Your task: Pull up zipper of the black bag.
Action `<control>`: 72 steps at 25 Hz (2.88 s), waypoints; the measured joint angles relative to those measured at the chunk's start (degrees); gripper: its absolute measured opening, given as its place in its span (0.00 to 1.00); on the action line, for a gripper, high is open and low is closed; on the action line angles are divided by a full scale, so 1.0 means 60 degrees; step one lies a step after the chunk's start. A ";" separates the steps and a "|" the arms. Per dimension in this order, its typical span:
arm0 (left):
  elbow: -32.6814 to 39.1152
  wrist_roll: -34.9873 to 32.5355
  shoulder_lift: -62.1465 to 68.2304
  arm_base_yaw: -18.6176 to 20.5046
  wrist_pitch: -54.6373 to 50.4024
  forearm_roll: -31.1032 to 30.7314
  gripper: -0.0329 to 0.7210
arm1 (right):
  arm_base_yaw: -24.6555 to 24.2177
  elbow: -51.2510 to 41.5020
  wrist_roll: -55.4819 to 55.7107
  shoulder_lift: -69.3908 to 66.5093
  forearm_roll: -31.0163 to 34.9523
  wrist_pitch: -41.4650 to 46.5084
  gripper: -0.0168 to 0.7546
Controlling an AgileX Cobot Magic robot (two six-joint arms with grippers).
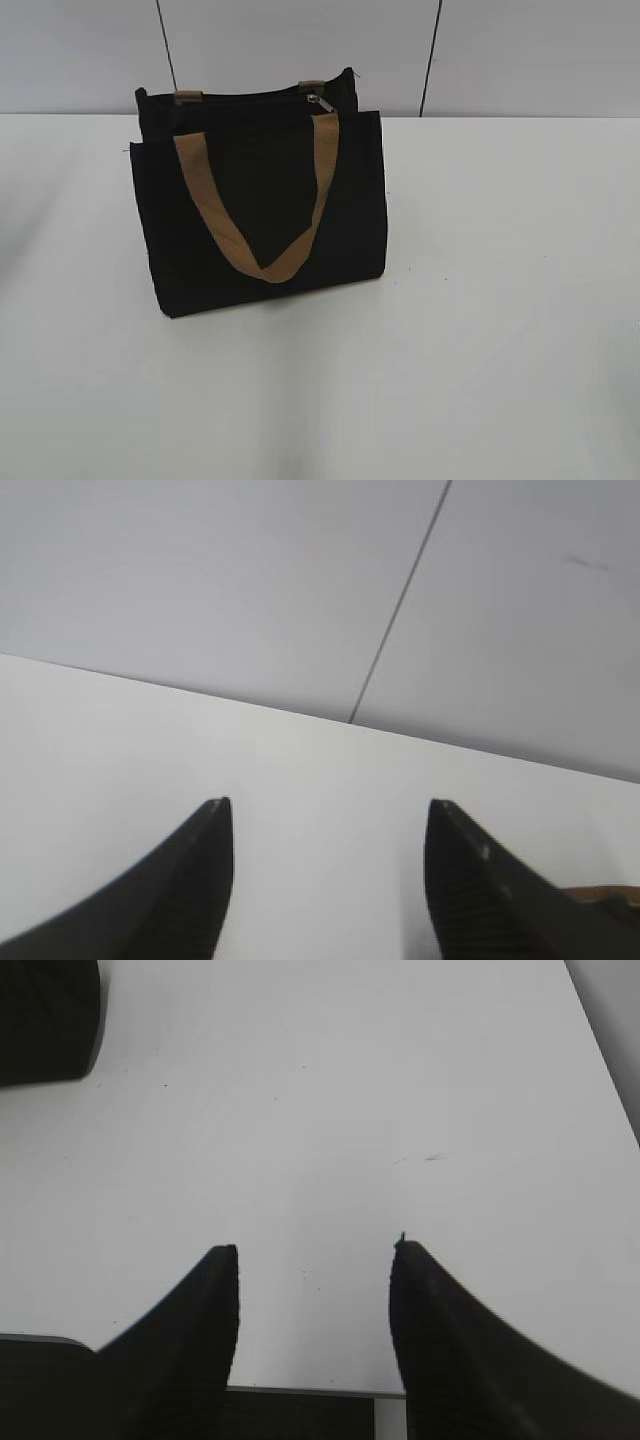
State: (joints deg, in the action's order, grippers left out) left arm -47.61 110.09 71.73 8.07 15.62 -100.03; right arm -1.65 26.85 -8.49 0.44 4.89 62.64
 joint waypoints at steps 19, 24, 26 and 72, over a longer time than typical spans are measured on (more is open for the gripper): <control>0.0083 -1.3693 -0.1468 -0.3330 -0.6479 1.2093 0.65 | 0.0000 0.0000 0.0000 0.0000 0.0008 0.0000 0.51; -0.0126 -1.5483 -0.3881 -0.3338 -0.9082 1.3962 0.65 | 0.0000 0.0000 0.0000 0.0000 0.0008 0.0000 0.51; -0.0126 -1.6103 -0.4948 -0.3338 -1.0545 1.4558 0.65 | 0.0000 0.0000 0.0000 0.0000 0.0008 0.0000 0.51; 0.2808 -1.8710 -1.2011 -0.2417 -1.2802 1.6600 0.50 | 0.0000 0.0000 0.0011 0.0000 0.0039 0.0000 0.51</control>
State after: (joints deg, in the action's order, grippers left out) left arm -30.76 -2.17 -0.33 -6.43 -61.19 -0.43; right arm -1.65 26.85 -8.42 0.44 5.12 62.64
